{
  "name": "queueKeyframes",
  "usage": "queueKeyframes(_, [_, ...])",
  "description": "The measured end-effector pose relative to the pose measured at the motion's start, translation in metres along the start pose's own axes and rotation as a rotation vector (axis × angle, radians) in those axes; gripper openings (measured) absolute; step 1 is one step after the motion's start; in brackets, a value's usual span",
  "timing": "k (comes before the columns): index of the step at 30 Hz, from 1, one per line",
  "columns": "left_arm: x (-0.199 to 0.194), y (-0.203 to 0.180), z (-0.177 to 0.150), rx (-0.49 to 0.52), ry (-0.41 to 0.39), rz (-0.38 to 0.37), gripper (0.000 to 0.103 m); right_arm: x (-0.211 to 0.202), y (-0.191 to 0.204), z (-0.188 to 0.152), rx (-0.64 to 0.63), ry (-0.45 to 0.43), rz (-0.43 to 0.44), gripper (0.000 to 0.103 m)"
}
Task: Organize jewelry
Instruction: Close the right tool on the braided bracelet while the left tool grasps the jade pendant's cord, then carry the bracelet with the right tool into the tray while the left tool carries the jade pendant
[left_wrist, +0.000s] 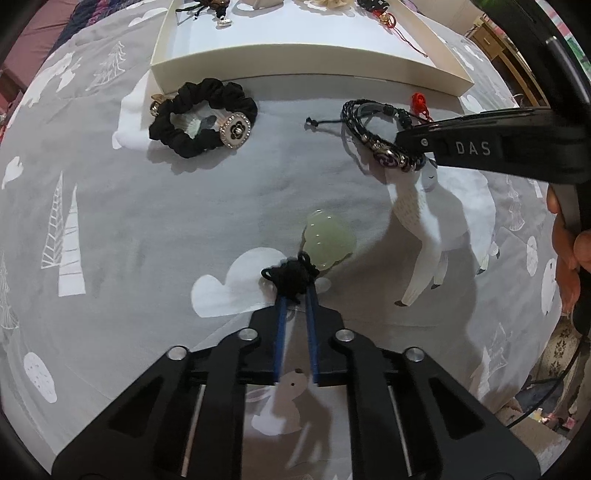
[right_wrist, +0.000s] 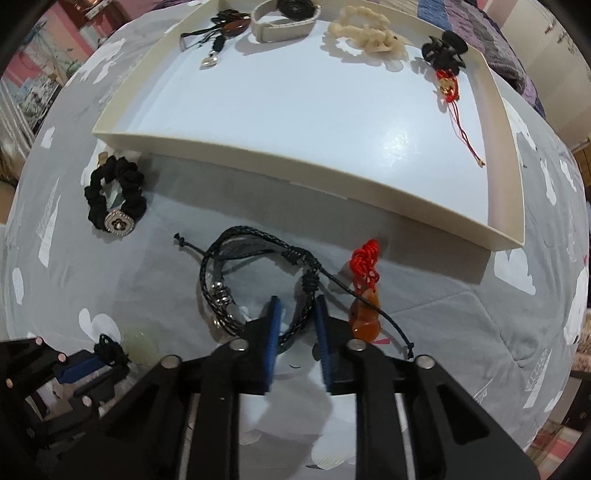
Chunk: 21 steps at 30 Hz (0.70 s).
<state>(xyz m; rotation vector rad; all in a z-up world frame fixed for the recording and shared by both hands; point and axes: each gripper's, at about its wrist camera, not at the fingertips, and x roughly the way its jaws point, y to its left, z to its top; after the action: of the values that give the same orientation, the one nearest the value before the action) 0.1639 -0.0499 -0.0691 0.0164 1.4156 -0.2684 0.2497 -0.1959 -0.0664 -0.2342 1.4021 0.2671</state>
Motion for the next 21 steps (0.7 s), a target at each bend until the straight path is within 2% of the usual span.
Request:
queueKeyframes(2, [-0.002,0.003,0.003,0.005,-0.005,-0.002,0.005,-0.001,0.001,0.000,-0.010,-0.007,-0.001,0.009])
queueKeyframes(5, [-0.004,-0.001,0.007,0.012,-0.011,-0.004,0.003,-0.002,0.003,-0.003,-0.024,-0.019,-0.012,0.006])
queueKeyframes(11, [-0.013,0.001,0.016,0.018,-0.037,-0.017,0.001,-0.018,0.002,-0.006,-0.046,-0.063,-0.030,0.006])
queueKeyframes(18, [-0.045,0.002,0.019,0.026,-0.133,-0.032,0.000,-0.039,0.002,-0.021,-0.050,-0.116,-0.051,0.006])
queueKeyframes(21, [-0.053,0.008,0.022,0.020,-0.149,-0.044,0.000,-0.045,0.005,-0.028,-0.045,-0.136,-0.052,0.006])
